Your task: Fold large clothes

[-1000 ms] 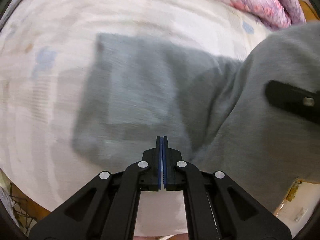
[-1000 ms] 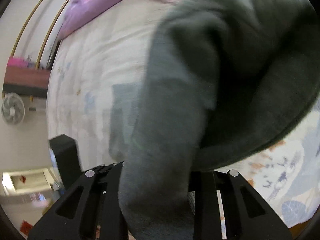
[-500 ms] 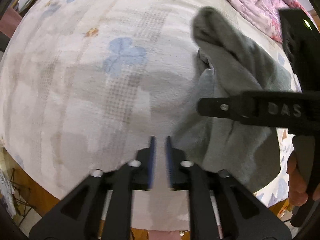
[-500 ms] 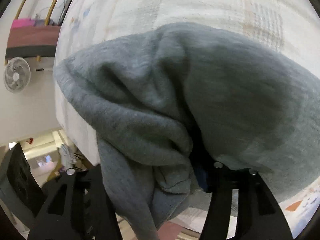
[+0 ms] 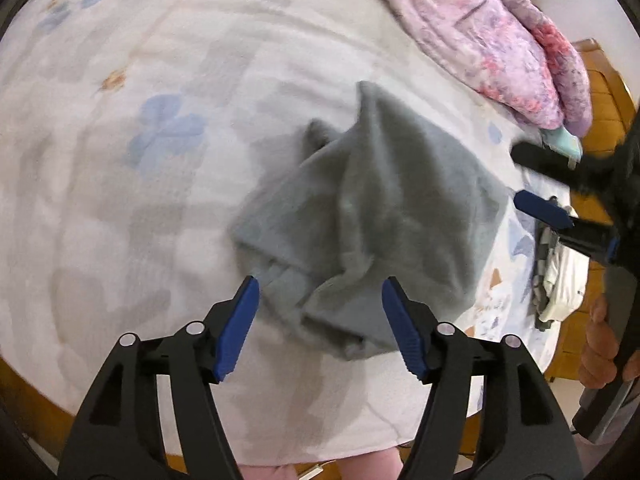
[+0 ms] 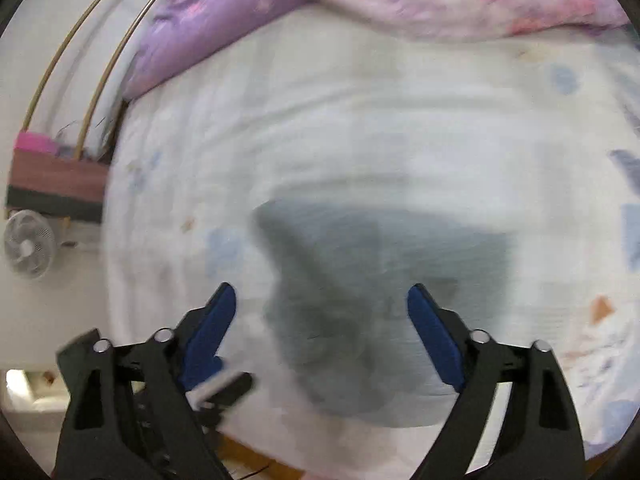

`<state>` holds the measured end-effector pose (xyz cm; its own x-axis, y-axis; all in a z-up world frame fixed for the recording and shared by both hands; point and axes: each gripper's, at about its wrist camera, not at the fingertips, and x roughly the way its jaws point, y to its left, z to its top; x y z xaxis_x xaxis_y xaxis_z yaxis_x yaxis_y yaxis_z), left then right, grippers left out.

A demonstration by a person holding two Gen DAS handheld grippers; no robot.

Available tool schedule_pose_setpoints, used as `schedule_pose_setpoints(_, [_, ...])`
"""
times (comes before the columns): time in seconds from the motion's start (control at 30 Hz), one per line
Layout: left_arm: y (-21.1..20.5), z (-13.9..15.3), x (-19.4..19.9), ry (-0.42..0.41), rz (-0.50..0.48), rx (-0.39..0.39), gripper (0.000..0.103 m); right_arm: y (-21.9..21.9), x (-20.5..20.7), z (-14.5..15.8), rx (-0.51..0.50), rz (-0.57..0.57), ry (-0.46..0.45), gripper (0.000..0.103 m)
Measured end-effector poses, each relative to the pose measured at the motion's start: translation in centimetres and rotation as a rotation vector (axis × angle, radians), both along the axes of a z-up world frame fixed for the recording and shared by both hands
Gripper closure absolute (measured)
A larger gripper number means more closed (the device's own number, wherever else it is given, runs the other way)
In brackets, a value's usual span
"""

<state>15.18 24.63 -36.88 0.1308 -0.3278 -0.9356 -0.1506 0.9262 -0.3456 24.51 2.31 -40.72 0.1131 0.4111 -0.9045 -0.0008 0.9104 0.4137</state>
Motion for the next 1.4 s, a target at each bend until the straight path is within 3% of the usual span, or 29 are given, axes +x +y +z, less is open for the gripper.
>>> schedule_pose_setpoints(0.1, [-1.3,-3.2,1.7,0.015,-0.024,-0.120,0.027,-2.7,-0.5,-1.2,-0.007,-0.077,0.048,0.041])
schedule_pose_setpoints(0.17, [-1.9,-7.0,2.2,0.100,0.002,-0.182,0.029,-3.9,-0.9,-1.5,-0.013,-0.090,0.076,0.041])
schedule_pose_setpoints(0.2, [-2.0,-8.4,2.2,0.141,0.027,-0.206,0.044,-4.0,-1.0,-1.8,-0.023,-0.085,0.090,0.041])
schedule_pose_setpoints(0.23, [-2.0,-10.1,2.1,0.209,0.054,-0.224,0.097,-4.1,-1.2,-2.0,-0.030,-0.084,0.096,0.041])
schedule_pose_setpoints(0.27, [-1.9,-10.9,1.9,0.256,0.078,-0.236,0.100,-4.2,-1.6,-2.2,-0.030,-0.084,0.101,0.041])
schedule_pose_setpoints(0.33, [-1.7,-9.0,1.4,0.186,0.068,-0.189,0.100,-3.8,-2.1,-2.3,-0.029,-0.069,0.099,0.051])
schedule_pose_setpoints(0.37, [-1.6,-7.6,1.1,0.155,0.049,-0.147,0.100,-3.3,-1.9,-2.7,-0.048,-0.057,0.097,0.069])
schedule_pose_setpoints(0.4, [-1.2,-6.1,0.6,0.130,0.039,-0.114,0.100,-3.1,-1.7,-3.0,-0.053,-0.053,0.095,0.079])
schedule_pose_setpoints(0.47, [0.1,-4.5,-0.4,0.132,0.067,-0.083,0.100,-2.0,-0.8,-4.5,-0.062,-0.048,0.087,0.085])
schedule_pose_setpoints(0.57, [1.3,-4.9,-1.0,0.162,0.105,-0.034,0.100,-0.9,0.6,-6.6,-0.076,-0.054,0.086,0.091])
schedule_pose_setpoints(0.67, [0.9,-8.2,0.5,0.171,0.089,0.047,0.100,-0.1,2.2,-10.0,-0.122,-0.050,0.097,0.103])
schedule_pose_setpoints(0.77, [0.7,-13.4,2.7,0.213,0.078,0.066,0.098,-0.6,3.6,-12.1,-0.017,-0.065,0.122,0.103])
schedule_pose_setpoints(0.8, [0.5,-13.8,3.1,0.219,0.060,0.064,0.098,-0.7,3.8,-12.2,-0.003,-0.067,0.139,0.103])
schedule_pose_setpoints(0.83, [0.3,-13.7,3.3,0.223,0.036,0.071,0.098,-1.0,3.8,-11.9,0.004,-0.074,0.159,0.103])
schedule_pose_setpoints(0.93, [-0.1,-11.0,2.7,0.220,-0.055,0.125,0.084,-1.5,2.5,-9.1,0.006,-0.036,0.165,0.103])
schedule_pose_setpoints(1.0, [0.1,-9.1,2.1,0.223,-0.093,0.275,0.068,-1.8,0.7,-6.8,-0.001,0.001,0.155,0.097])
schedule_pose_setpoints(1.03, [0.1,-8.4,1.8,0.210,-0.112,0.310,0.066,-2.0,-0.5,-6.0,0.002,0.019,0.151,0.097])
schedule_pose_setpoints(1.1, [0.0,-7.3,1.6,0.187,-0.126,0.296,0.065,-1.8,-2.2,-6.3,0.003,0.044,0.170,0.097])
schedule_pose_setpoints(1.17, [-0.3,-7.3,1.3,0.190,-0.132,0.281,0.065,-1.7,-4.9,-9.8,-0.010,0.018,0.238,0.103])
schedule_pose_setpoints(1.2, [-0.6,-7.6,1.1,0.200,-0.146,0.303,0.065,-1.9,-5.8,-10.1,-0.004,-0.015,0.264,0.103])
schedule_pose_setpoints(1.27, [-1.1,-7.8,0.7,0.215,-0.163,0.340,0.065,-1.9,-7.1,-8.7,0.032,-0.049,0.262,0.103])
schedule_pose_setpoints(1.3, [-1.3,-7.6,0.7,0.204,-0.157,0.321,0.065,-1.5,-7.7,-7.9,0.017,-0.028,0.234,0.103])
schedule_pose_setpoints(1.33, [-1.3,-7.4,0.7,0.195,-0.148,0.292,0.061,-1.2,-8.0,-8.0,-0.007,-0.018,0.214,0.103])
schedule_pose_setpoints(1.37, [-1.4,-7.3,0.9,0.187,-0.139,0.259,0.048,-1.1,-7.9,-9.0,-0.016,-0.017,0.215,0.103])
schedule_pose_setpoints(1.4, [-1.6,-7.3,1.1,0.176,-0.138,0.262,0.044,-1.4,-7.6,-9.7,0.003,-0.035,0.241,0.103])
